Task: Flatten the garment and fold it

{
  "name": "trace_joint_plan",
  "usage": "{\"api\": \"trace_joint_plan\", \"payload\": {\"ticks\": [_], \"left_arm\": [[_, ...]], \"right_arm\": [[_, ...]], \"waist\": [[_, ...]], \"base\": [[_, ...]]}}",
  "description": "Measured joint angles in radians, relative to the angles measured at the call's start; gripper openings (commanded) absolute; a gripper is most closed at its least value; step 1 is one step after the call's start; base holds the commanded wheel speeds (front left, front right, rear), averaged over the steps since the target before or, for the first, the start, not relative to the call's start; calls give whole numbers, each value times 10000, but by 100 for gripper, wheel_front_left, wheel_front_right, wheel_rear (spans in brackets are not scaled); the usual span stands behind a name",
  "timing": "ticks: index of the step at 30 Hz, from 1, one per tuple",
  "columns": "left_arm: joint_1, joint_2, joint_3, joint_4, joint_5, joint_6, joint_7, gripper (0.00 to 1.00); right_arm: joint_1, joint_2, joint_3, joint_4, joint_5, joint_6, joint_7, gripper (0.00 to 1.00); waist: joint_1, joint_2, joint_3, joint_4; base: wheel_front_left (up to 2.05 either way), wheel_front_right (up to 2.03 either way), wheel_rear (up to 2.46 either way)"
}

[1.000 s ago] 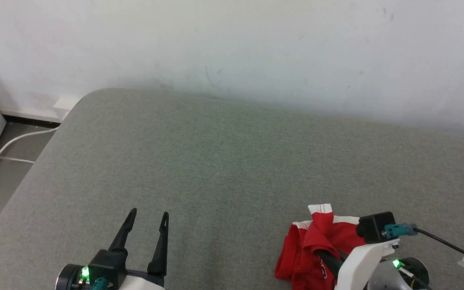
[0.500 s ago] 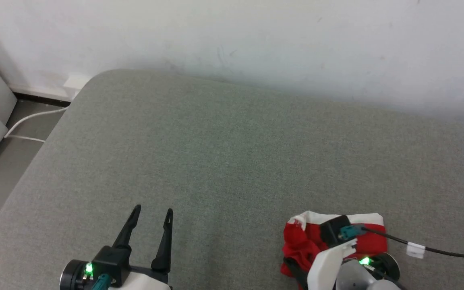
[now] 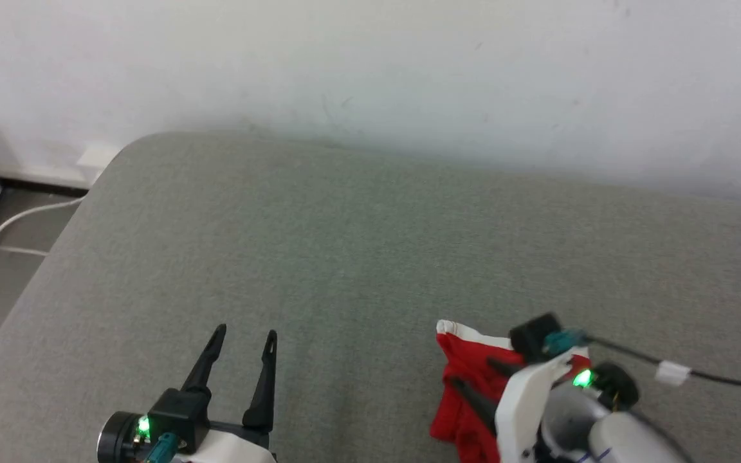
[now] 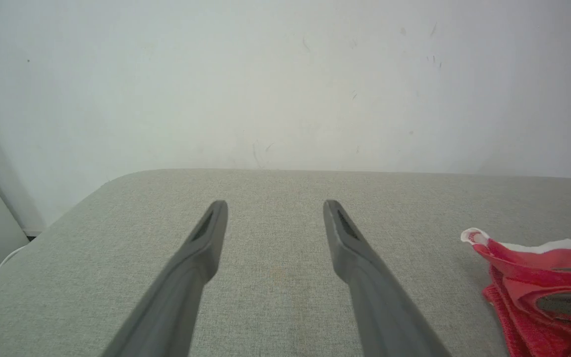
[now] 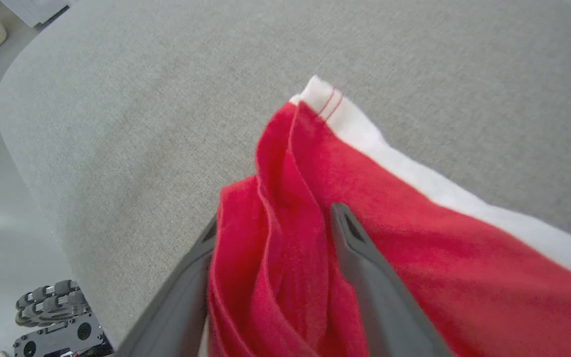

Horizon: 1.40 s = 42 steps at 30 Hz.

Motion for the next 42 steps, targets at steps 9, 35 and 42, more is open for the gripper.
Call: {"api": "trace_joint_plan", "payload": {"ticks": [9, 35, 42], "left_arm": [[74, -48, 171, -470, -217, 0, 0, 100], [229, -153, 161, -723, -405, 19, 0, 100], [305, -153, 115, -690, -351, 35, 0, 100]], "right_arm": [[-698, -1488, -1588, -2378, -570, 0, -1375, 100], [3017, 876, -5544, -3749, -3093, -2, -6138, 100], [3043, 909, -5308, -3745, -3093, 0, -6195, 100]], "waist": [[0, 0, -356, -856], [0, 0, 2, -1787], [0, 0, 1, -1736]], "base": [[0, 0, 0], [0, 0, 0], [0, 0, 0]]}}
